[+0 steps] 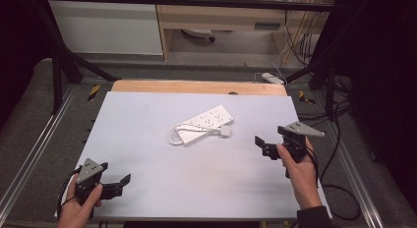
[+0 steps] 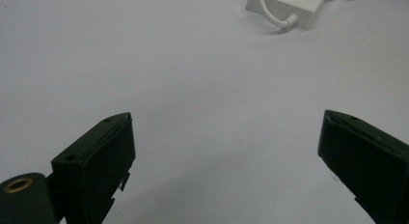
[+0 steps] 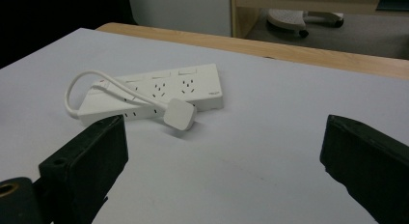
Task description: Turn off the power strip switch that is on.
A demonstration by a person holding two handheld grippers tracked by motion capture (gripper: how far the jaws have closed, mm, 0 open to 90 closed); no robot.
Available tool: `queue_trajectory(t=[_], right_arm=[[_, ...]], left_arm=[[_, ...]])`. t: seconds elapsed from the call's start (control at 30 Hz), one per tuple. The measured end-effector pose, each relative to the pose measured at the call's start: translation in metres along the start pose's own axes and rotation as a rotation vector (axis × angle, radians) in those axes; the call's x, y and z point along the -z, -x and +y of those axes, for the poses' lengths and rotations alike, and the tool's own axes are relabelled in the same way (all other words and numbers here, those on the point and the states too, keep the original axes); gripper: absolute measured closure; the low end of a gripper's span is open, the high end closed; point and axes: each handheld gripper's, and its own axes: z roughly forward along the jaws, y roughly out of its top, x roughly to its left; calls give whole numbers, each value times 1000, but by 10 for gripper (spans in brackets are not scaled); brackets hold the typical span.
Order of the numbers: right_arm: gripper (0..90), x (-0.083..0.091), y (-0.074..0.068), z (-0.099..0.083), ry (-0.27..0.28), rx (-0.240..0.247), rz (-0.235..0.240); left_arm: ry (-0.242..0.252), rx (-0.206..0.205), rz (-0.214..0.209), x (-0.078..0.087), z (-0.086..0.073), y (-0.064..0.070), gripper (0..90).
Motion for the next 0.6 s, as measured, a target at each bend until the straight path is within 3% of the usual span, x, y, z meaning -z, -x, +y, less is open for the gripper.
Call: queue_trajectory(t=[0.27,0.6], right_arm=[[41,13,9,-20,19,-13,-4],[45,15,14,-43,10,-45,-16]], left_arm=[[0,2,0,-1,0,0,60],[0,3,-2,0,0,0,60]])
